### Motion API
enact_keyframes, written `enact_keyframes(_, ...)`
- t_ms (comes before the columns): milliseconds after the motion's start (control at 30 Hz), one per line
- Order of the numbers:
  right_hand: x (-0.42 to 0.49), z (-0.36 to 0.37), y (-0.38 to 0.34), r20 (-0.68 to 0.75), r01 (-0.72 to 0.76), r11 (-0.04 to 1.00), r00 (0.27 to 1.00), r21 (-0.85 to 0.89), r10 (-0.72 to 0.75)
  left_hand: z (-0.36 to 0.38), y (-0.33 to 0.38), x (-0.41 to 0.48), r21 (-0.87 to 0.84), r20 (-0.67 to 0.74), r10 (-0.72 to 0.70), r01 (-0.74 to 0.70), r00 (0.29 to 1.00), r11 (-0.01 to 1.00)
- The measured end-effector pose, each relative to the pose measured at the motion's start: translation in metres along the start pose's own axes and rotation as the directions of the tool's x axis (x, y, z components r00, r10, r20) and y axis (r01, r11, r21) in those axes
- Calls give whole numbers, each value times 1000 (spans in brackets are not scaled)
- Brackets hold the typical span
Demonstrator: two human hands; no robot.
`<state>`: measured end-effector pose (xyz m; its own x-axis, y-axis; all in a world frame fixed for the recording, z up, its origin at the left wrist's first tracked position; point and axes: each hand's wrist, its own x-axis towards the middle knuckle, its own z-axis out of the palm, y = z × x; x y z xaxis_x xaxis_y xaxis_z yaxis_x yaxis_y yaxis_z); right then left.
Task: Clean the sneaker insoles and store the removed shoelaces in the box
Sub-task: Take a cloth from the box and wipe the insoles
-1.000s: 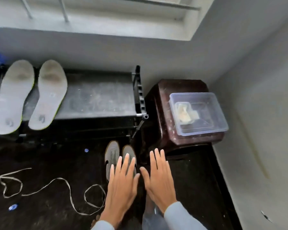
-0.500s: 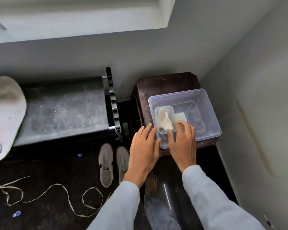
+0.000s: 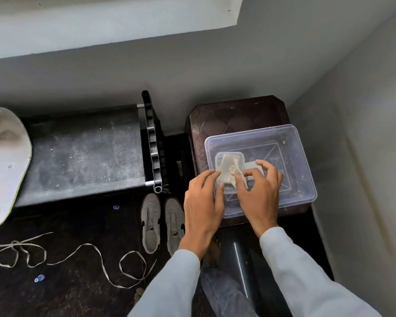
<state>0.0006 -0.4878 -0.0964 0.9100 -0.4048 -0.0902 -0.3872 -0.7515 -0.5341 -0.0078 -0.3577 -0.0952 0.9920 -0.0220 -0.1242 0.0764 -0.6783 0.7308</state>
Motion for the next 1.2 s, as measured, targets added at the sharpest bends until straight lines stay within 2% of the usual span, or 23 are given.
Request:
enact_keyframes(100,-10,-19,-18,-34,11,988,999,154,-6,-11,5,-1,-203,-39,-106,96,994,975)
enact_keyframes(167,-22,-28,-32,-34,57,968,998,245,-51,-24,7,-4,-383,-27,-198,173,980,907)
enact_keyframes(267,-46,-36,-60,87,26,907,994,421,-69,-48,5,-15,-594,43,-276,246,960,766)
enact_keyframes(400,-89,-30,-101,244,-60,828,965,558,-95,-99,-10,-47,-753,48,-347,263,937,604)
enact_keyframes(533,-136,-14,-137,306,-38,814,936,580,-174,-152,-39,-85,-815,42,-385,255,922,520)
enact_keyframes(767,-228,20,-207,324,40,797,900,603,-291,-230,-108,-151,-792,-67,-448,225,891,567)
enact_keyframes(900,-272,33,-240,350,26,791,887,611,-300,-271,-136,-184,-813,-75,-494,234,866,533)
enact_keyframes(1033,-295,37,-262,370,-23,772,887,635,-277,-301,-156,-193,-879,-34,-559,241,829,411)
enact_keyframes(1200,-295,36,-277,382,-99,742,898,663,-221,-318,-193,-161,-941,-3,-746,251,666,228)
